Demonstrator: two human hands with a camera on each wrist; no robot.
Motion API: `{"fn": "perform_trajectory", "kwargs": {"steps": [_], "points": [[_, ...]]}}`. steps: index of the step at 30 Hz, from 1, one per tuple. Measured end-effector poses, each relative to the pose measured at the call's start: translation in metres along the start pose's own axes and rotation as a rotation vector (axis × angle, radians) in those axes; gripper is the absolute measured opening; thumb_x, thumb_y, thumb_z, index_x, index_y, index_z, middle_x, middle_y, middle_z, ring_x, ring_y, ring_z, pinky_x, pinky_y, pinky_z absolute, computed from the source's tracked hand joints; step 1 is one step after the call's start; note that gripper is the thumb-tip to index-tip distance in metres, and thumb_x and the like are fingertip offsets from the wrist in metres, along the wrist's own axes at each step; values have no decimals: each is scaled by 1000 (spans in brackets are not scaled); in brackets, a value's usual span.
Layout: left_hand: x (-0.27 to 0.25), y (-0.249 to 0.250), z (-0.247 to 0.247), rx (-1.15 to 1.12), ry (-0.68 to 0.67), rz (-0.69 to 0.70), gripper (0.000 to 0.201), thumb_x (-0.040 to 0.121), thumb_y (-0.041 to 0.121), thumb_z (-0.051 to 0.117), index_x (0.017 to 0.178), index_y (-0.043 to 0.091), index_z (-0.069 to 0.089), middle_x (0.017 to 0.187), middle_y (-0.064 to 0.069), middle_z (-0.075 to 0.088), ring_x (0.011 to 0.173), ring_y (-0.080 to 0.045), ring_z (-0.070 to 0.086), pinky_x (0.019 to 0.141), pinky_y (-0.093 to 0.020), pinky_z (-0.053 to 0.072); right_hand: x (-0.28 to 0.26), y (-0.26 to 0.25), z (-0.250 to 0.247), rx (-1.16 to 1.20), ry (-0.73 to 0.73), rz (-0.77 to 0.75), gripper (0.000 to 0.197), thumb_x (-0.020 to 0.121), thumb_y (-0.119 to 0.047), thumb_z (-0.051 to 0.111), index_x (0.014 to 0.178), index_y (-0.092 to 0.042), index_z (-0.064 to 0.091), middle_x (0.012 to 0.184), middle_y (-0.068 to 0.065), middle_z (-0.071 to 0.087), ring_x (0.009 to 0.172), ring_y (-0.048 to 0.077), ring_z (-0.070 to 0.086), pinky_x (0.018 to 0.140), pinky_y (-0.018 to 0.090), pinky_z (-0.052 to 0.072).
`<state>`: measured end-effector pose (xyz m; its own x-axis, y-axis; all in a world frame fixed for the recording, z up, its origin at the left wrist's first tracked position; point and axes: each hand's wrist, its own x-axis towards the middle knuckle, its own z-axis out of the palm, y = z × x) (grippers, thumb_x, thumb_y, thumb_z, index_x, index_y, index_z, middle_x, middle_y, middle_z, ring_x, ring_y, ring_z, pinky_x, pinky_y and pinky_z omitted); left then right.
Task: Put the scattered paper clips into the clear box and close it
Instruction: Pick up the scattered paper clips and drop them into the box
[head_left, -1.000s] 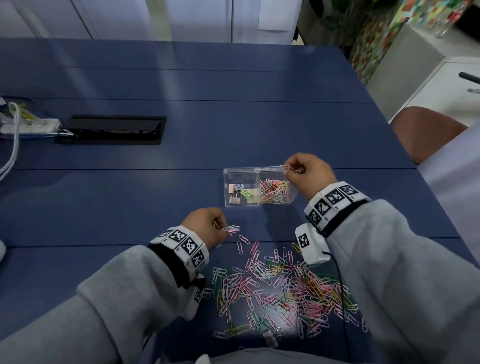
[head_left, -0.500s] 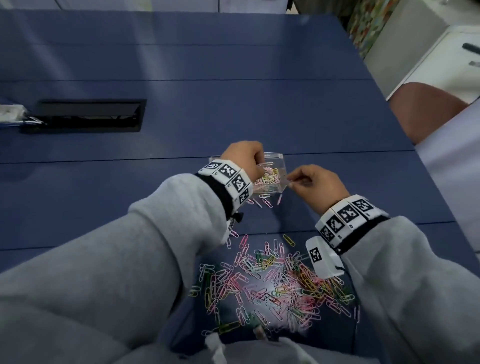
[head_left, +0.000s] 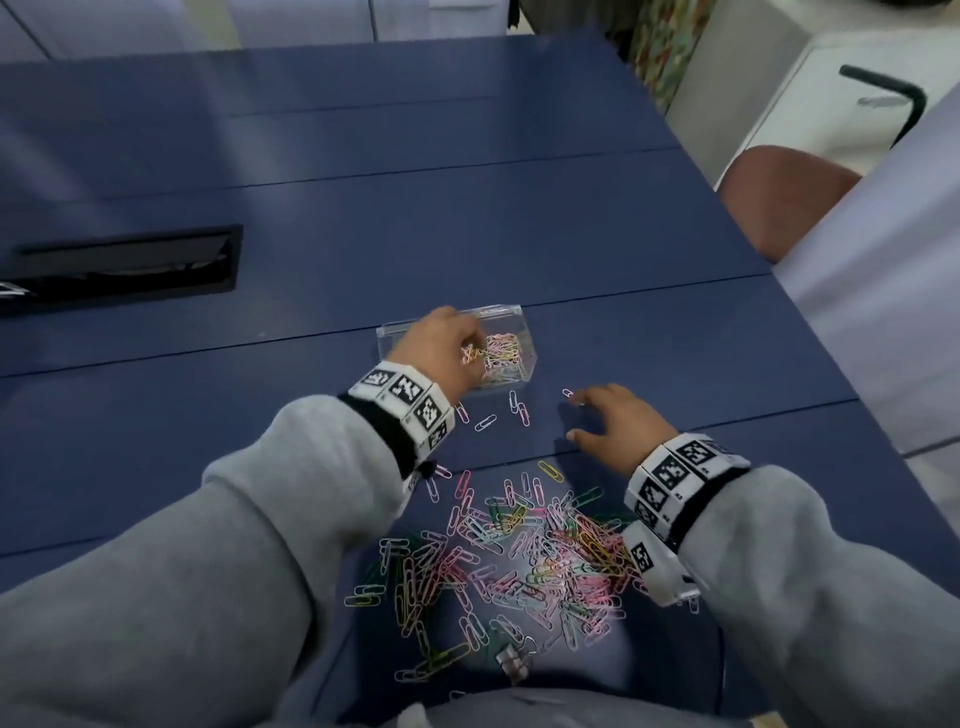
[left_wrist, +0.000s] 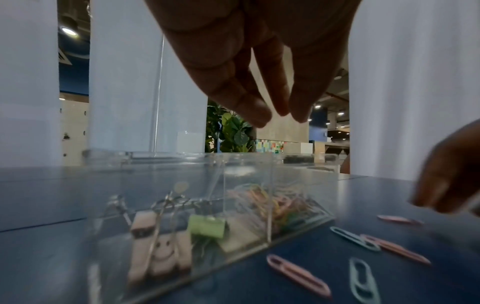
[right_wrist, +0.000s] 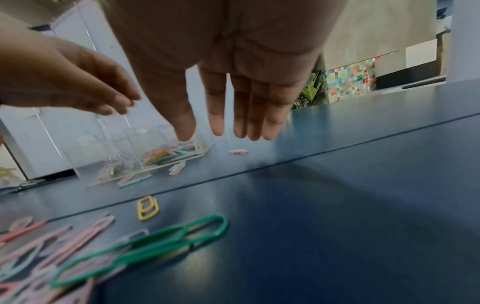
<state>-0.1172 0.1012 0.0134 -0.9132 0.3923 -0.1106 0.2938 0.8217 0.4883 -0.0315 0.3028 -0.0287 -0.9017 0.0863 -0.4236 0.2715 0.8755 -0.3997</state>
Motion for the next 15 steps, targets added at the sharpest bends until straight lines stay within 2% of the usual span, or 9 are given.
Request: {"fn": "perform_trajectory", "kwargs": {"steps": [2, 3, 4, 6, 9, 13, 15], "points": [[-15, -5, 7, 14, -73, -7, 13, 84, 16, 60, 96, 15, 64, 97, 1, 54, 93, -19, 56, 79, -23, 39, 7, -6, 1, -31, -20, 50, 56, 87, -30, 59, 137, -15, 37, 143, 9, 36, 130, 27, 40, 107, 35, 33], [-21, -8, 11, 53, -152, -26, 15, 84, 15, 60, 98, 15, 64, 99, 1, 56, 97, -20, 57, 80, -24, 40, 11, -9, 2, -52, -17, 74, 58, 87, -30, 58, 138, -13, 35, 145, 10, 34, 132, 28, 37, 109, 36, 32], [-25, -10, 16, 101, -241, -49, 21, 84, 16, 60, 105, 15, 63, 107, -1, 59, 101, -20, 57, 84, -25, 42, 13, -13, 3, -78, -11, 93, 59, 87, -31, 58, 138, -12, 35, 145, 12, 33, 132, 30, 36, 109, 37, 31], [-32, -12, 28, 173, -379, -81, 41, 86, 22, 61, 125, 17, 53, 127, -6, 53, 114, -23, 54, 95, -31, 45, 16, -24, 6, -113, -29, 96, 56, 89, -30, 55, 137, -10, 35, 145, 13, 32, 133, 31, 34, 109, 39, 32], [-33, -11, 43, 230, -413, -72, 60, 85, 28, 62, 140, 19, 37, 137, -8, 43, 124, -28, 47, 101, -37, 43, 17, -41, 16, -149, -98, 10, 51, 90, -26, 51, 136, -10, 36, 145, 11, 31, 132, 31, 33, 108, 40, 34], [-27, -7, 56, 282, -430, -28, 67, 85, 30, 59, 144, 19, 29, 142, -11, 36, 132, -31, 34, 108, -41, 37, 20, -52, 26, -205, -137, -115, 56, 89, -15, 46, 142, -15, 28, 150, 7, 26, 135, 32, 27, 109, 41, 32], [-26, -7, 58, 312, -471, 17, 65, 86, 30, 57, 144, 20, 30, 142, -10, 36, 132, -31, 33, 109, -43, 36, 22, -53, 26, -234, -172, -177, 58, 89, -10, 43, 143, -18, 27, 152, 5, 25, 136, 31, 25, 112, 41, 29]]}}
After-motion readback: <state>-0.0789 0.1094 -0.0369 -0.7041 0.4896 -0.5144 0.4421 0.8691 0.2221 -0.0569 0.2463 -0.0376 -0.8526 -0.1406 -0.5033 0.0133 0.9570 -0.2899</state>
